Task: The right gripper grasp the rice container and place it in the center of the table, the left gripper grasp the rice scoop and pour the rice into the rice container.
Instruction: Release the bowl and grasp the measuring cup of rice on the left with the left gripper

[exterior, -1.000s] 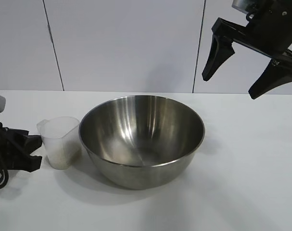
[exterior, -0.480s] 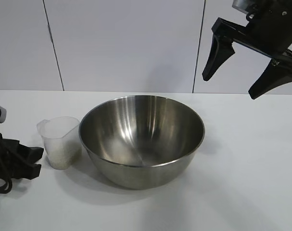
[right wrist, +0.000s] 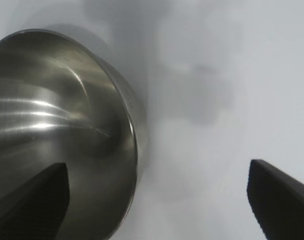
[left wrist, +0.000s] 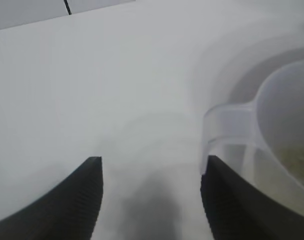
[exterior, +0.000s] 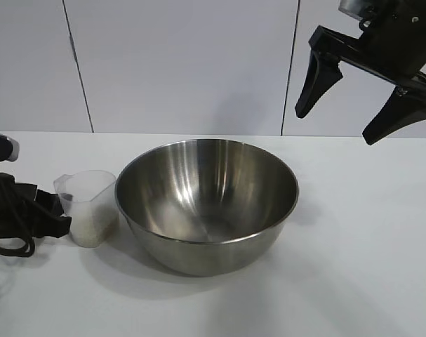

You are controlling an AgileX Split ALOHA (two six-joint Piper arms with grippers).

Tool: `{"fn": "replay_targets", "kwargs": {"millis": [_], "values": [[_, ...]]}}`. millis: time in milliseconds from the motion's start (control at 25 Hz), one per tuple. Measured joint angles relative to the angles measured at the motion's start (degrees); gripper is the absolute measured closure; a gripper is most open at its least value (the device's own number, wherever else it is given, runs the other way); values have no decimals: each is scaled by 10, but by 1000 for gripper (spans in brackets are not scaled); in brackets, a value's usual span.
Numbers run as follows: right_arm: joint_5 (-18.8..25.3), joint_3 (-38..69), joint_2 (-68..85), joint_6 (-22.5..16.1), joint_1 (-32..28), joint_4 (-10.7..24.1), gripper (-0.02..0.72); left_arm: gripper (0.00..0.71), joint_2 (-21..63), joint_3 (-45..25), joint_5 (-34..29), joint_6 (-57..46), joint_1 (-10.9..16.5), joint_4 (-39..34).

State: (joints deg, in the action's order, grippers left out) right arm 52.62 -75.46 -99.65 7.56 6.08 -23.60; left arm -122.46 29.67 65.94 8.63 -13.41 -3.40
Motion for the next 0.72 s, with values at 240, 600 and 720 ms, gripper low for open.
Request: {"fn": "replay_targets", "kwargs": {"millis": [240, 600, 720], "values": [[-1, 0, 0, 0, 0, 0, 42, 284, -1, 22, 0, -4, 0, -4], [-1, 0, 0, 0, 0, 0, 42, 504, -1, 47, 0, -51, 0, -21], [-1, 0, 0, 0, 0, 0, 42, 625, -1, 50, 0, -51, 0, -43]]}}
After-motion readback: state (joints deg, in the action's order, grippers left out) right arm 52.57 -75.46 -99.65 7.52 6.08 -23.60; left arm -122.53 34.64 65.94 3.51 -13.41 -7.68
